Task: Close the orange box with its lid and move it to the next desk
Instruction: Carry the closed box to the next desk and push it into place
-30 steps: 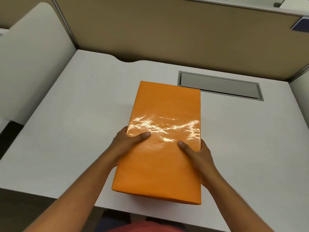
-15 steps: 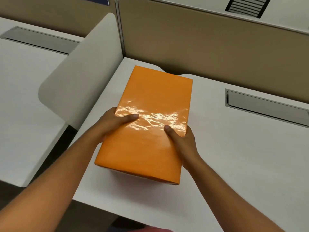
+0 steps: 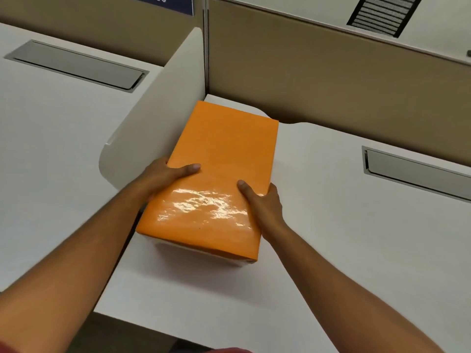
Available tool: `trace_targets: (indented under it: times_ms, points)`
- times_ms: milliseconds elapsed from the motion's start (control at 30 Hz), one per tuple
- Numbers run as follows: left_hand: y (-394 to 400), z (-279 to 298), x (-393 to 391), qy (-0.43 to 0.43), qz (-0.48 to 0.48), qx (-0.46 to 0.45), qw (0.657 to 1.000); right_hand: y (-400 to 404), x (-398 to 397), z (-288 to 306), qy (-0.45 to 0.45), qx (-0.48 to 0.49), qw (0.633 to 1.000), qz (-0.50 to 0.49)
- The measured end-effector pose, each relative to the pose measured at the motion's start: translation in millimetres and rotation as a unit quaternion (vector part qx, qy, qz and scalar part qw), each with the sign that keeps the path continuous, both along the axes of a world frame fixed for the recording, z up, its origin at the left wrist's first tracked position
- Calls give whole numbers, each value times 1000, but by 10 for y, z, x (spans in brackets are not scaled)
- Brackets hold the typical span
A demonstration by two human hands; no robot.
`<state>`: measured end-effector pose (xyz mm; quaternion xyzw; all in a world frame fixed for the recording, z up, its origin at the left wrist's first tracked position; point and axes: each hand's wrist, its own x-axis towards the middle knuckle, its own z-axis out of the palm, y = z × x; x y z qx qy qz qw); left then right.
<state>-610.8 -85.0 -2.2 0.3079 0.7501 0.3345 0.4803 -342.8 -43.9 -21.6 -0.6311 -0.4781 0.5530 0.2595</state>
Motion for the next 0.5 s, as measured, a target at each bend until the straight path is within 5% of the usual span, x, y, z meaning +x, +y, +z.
trace_targets:
  times_ms: [100, 200, 333, 500]
  points:
    - [-34, -3, 74, 223, -26, 3, 975, -53, 35, 45, -58, 22, 998, -6]
    - [-262, -8, 298, 409, -62, 106, 904, -300, 117, 99, -190, 219, 954, 69]
    - [-557, -103, 607, 440, -214, 120, 864, -660, 74, 36, -320, 332, 848, 261]
    - [-358, -167, 507, 471, -233, 115, 843, -516, -141, 0, -362, 318, 830, 280]
